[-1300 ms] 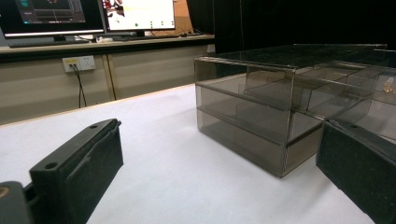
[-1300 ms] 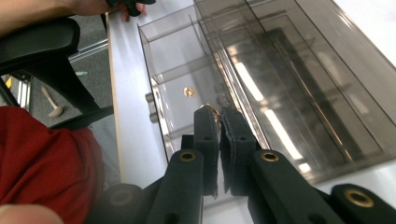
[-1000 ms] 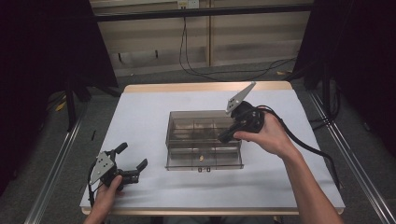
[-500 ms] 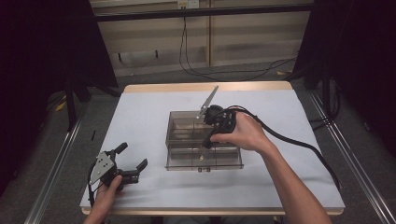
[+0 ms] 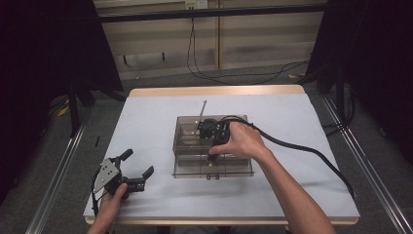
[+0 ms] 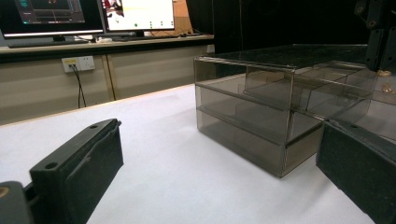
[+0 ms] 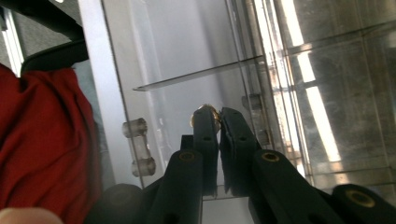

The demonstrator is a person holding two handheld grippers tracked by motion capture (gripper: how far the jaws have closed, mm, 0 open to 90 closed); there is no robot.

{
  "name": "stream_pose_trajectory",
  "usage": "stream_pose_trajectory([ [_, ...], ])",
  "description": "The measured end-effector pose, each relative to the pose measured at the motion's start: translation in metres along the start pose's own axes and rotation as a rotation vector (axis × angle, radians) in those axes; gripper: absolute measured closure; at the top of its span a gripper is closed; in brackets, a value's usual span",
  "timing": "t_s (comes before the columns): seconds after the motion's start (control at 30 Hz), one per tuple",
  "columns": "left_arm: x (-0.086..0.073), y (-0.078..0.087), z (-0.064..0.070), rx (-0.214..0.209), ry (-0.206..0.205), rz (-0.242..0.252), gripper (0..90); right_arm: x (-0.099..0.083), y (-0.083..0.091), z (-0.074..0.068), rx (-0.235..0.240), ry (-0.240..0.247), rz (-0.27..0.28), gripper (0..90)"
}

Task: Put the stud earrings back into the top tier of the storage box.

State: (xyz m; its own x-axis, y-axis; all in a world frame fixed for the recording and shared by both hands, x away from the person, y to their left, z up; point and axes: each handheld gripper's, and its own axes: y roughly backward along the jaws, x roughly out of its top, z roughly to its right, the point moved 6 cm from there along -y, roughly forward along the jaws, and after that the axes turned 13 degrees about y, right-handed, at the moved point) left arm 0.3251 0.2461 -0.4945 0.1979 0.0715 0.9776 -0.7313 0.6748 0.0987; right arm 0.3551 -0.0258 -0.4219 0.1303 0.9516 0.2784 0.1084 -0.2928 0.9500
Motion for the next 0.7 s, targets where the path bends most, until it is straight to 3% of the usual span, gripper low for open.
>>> stream_pose_trajectory([
  [0.2, 0.0, 0.0, 0.0, 0.002, -0.006, -0.003, 0.7, -0.001, 0.0, -0.002, -0.003, 0.001, 0.014, 81.1],
  [0.27, 0.0, 0.0, 0.0, 0.0, 0.0, 0.0, 0.7, -0.002, 0.002, -0.004, -0.001, -0.004, 0.059, 77.9],
  [0.4, 0.0, 0.0, 0.0, 0.003, -0.006, -0.002, 0.7, -0.005, 0.006, -0.004, -0.028, -0.018, 0.095, 77.5],
  [0.47, 0.0, 0.0, 0.0, 0.002, -0.005, -0.003, 0.7, -0.009, 0.011, -0.005, -0.038, -0.024, 0.142, 74.7],
  [0.5, 0.0, 0.0, 0.0, -0.001, 0.002, 0.001, 0.7, -0.015, 0.016, -0.006, -0.053, -0.024, 0.208, 74.5],
  [0.53, 0.0, 0.0, 0.0, -0.001, 0.002, 0.001, 0.7, -0.015, 0.016, -0.006, -0.053, -0.024, 0.208, 74.5],
  [0.63, 0.0, 0.0, 0.0, 0.003, -0.007, -0.003, 0.7, -0.027, 0.024, -0.007, -0.088, -0.022, 0.308, 69.9],
  [0.7, 0.0, 0.0, 0.0, 0.003, -0.006, -0.003, 0.7, -0.036, 0.03, -0.008, -0.121, -0.039, 0.372, 62.5],
])
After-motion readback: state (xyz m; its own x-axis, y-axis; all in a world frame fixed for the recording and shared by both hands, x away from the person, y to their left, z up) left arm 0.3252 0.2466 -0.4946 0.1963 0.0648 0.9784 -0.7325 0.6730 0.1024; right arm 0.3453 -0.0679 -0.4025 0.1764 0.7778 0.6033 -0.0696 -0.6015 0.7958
